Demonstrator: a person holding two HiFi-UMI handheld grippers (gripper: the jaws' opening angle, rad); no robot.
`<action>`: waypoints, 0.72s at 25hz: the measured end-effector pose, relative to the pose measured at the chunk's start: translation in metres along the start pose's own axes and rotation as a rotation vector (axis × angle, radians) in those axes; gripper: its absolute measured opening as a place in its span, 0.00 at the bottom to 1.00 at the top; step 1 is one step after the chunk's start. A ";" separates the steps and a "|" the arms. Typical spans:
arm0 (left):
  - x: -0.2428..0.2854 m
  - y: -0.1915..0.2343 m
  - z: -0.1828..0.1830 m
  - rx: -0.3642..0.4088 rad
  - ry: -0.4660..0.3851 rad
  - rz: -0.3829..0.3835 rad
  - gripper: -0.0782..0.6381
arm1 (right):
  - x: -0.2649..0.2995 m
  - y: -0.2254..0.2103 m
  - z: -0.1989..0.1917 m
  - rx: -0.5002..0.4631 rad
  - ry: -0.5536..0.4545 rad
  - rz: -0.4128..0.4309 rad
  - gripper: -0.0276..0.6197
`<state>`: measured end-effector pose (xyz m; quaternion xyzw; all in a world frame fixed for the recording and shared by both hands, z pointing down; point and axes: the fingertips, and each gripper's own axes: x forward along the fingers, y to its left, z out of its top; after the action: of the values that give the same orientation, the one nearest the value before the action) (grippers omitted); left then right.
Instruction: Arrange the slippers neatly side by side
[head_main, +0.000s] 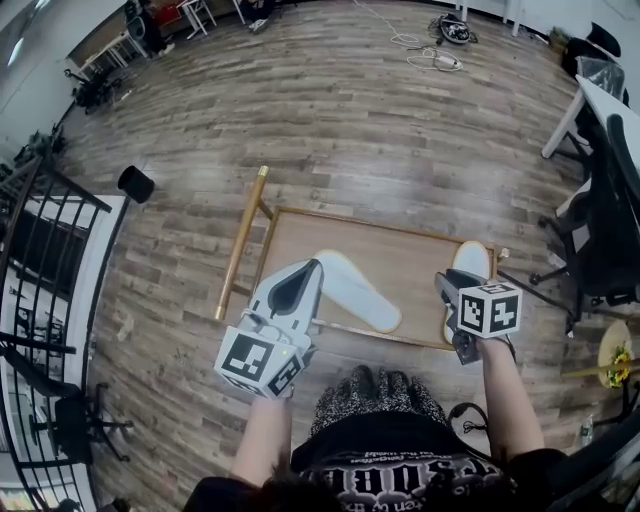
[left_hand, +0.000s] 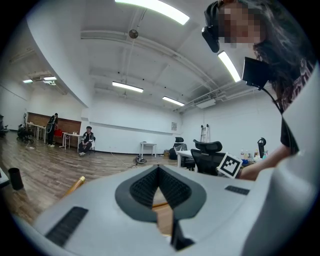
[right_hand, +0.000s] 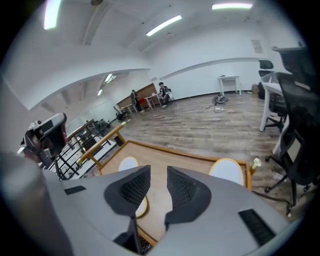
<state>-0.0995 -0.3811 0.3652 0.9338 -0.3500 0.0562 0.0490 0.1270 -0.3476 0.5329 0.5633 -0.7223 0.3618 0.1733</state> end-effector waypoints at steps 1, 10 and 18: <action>-0.002 0.002 0.000 -0.001 0.000 0.005 0.10 | 0.005 0.015 0.003 -0.029 0.007 0.031 0.18; -0.026 0.022 -0.005 -0.017 -0.003 0.061 0.10 | 0.055 0.117 -0.013 -0.211 0.116 0.243 0.05; -0.045 0.041 -0.018 -0.050 0.004 0.103 0.10 | 0.111 0.143 -0.051 -0.346 0.252 0.296 0.05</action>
<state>-0.1619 -0.3805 0.3786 0.9129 -0.3988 0.0516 0.0699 -0.0495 -0.3726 0.5941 0.3638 -0.8208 0.3217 0.3009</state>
